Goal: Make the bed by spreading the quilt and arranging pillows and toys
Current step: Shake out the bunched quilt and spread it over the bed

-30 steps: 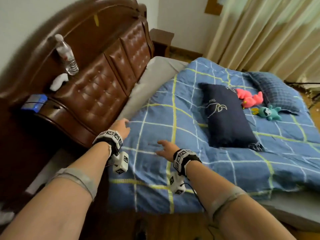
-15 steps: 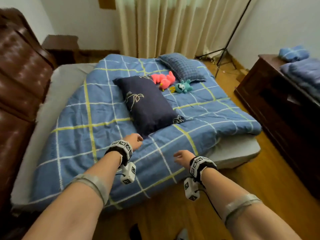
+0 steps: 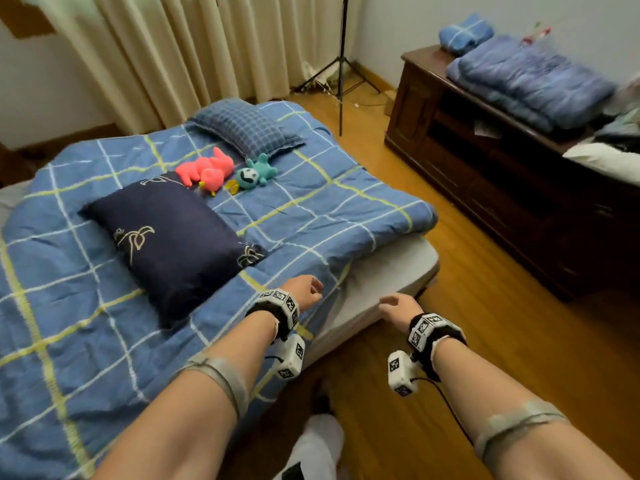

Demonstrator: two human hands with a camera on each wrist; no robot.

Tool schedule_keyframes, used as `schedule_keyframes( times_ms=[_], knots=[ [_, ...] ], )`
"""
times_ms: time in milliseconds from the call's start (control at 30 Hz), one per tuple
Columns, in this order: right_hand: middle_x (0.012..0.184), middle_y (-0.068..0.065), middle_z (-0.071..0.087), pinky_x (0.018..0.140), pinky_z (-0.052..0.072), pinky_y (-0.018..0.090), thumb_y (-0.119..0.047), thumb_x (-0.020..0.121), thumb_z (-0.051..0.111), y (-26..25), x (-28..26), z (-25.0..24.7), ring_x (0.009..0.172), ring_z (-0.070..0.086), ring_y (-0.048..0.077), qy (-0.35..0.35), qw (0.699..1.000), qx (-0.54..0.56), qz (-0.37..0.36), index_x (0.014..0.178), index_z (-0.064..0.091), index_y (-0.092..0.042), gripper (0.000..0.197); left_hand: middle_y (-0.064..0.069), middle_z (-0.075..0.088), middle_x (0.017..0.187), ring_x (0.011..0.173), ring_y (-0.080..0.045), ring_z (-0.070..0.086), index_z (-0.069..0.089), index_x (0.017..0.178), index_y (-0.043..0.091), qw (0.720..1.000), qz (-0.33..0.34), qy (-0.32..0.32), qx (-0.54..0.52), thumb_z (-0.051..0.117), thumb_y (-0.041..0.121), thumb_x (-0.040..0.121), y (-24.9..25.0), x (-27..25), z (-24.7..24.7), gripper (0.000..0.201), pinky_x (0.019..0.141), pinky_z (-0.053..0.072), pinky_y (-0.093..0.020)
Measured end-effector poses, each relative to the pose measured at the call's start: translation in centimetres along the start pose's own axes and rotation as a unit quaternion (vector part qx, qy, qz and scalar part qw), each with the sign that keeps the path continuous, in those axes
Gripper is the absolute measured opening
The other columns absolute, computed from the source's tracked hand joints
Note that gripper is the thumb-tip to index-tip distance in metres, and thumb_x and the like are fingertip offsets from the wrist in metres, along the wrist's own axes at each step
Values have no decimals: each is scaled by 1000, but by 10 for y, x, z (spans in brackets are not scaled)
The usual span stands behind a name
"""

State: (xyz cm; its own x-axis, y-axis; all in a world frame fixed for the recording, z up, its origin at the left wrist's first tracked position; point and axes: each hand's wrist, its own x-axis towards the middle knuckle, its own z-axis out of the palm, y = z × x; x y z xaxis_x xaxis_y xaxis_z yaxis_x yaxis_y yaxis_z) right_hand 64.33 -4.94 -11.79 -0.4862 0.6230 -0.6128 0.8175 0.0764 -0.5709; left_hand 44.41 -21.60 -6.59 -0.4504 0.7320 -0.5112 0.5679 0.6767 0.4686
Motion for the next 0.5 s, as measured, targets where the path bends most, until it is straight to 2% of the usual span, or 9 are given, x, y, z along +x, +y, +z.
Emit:
schedule_keyframes(
  times_ms=[100,167,267,367,500],
  knots=[
    [114,8,70,100,51,44,-32,88,66,21,64,-19,104,67,27,-18,999,1,30,123,65,-14,39,-3,62,130,119,-21,59,55,130,17,1000,-5,-8,9,61,27,89,17,64,8,43,100,46,-31],
    [116,8,68,101,50,45,-35,88,65,11,92,-38,107,66,28,-13,999,0,41,124,63,-15,41,-6,60,131,119,-24,58,52,133,18,1000,-18,7,7,65,28,85,25,113,8,51,100,46,-34],
    [119,5,65,102,48,39,-34,92,63,1,149,-67,111,63,26,-8,998,-19,61,125,61,-17,38,-10,51,138,126,-29,52,46,139,21,999,-34,23,11,67,31,81,36,187,5,62,105,44,-41],
    [119,8,67,102,48,40,-37,91,61,-10,209,-87,113,62,27,-20,996,-31,75,126,61,-17,40,-4,44,143,131,-28,45,44,140,26,997,-58,22,39,66,36,80,42,247,1,65,106,42,-44],
    [117,8,67,99,45,39,-50,93,51,-27,290,-90,101,59,25,-19,996,-17,89,122,62,-13,48,-2,40,143,130,-27,44,37,143,28,994,-76,-19,79,71,48,73,41,321,-2,80,100,45,-45]
  ],
)
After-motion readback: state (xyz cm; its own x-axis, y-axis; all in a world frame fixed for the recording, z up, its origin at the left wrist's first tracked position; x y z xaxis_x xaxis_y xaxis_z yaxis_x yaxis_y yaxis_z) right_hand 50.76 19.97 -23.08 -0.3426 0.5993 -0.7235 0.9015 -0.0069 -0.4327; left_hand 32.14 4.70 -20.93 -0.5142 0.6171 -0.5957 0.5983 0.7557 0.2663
